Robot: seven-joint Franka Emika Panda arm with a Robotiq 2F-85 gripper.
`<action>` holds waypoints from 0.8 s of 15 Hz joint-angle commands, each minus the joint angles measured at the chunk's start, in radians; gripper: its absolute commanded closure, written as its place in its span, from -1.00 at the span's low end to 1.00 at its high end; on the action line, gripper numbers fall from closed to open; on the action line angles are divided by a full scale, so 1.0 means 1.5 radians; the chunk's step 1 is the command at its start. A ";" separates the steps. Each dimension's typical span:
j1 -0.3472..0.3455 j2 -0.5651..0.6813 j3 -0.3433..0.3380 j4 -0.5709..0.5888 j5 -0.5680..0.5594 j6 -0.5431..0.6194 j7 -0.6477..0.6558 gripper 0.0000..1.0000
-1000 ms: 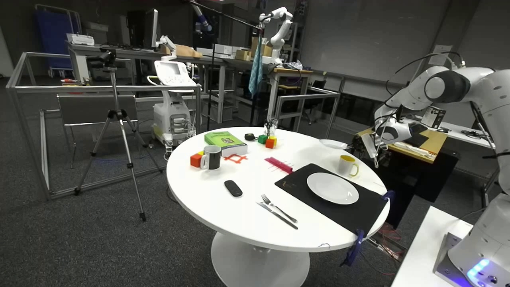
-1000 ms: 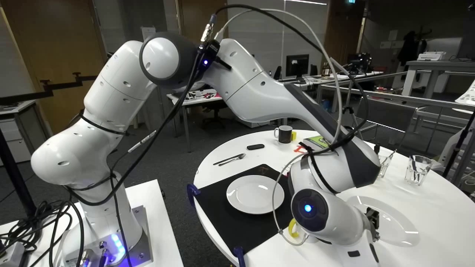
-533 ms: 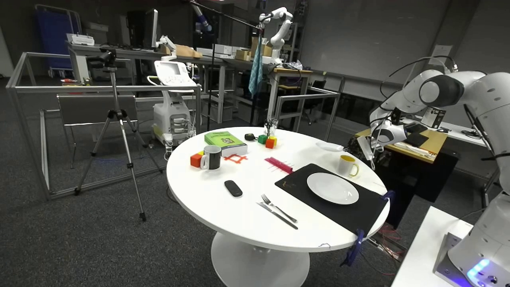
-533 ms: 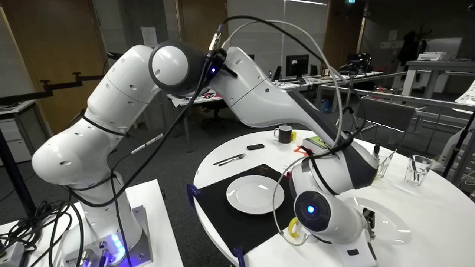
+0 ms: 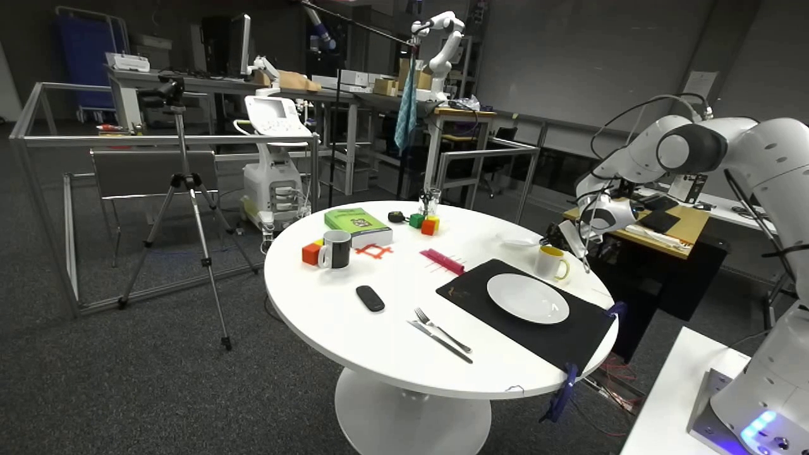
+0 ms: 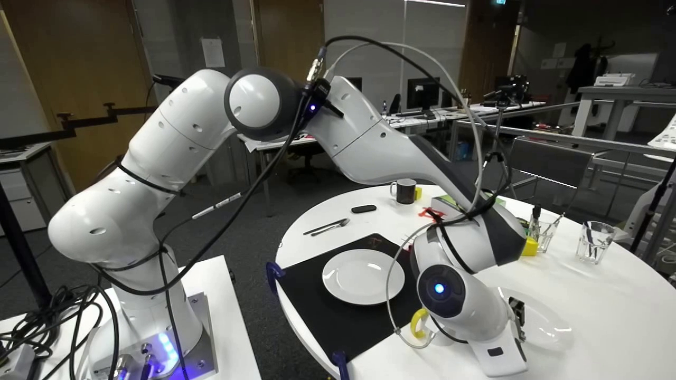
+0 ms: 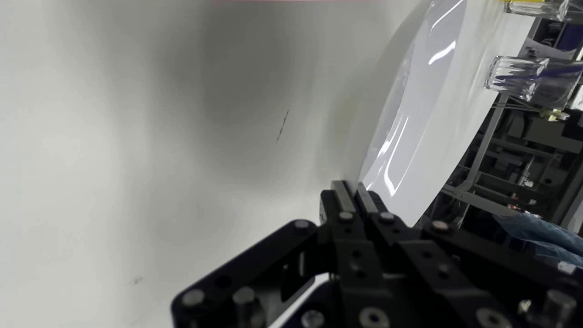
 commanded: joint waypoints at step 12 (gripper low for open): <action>0.009 0.018 -0.009 0.028 0.019 0.026 -0.030 0.98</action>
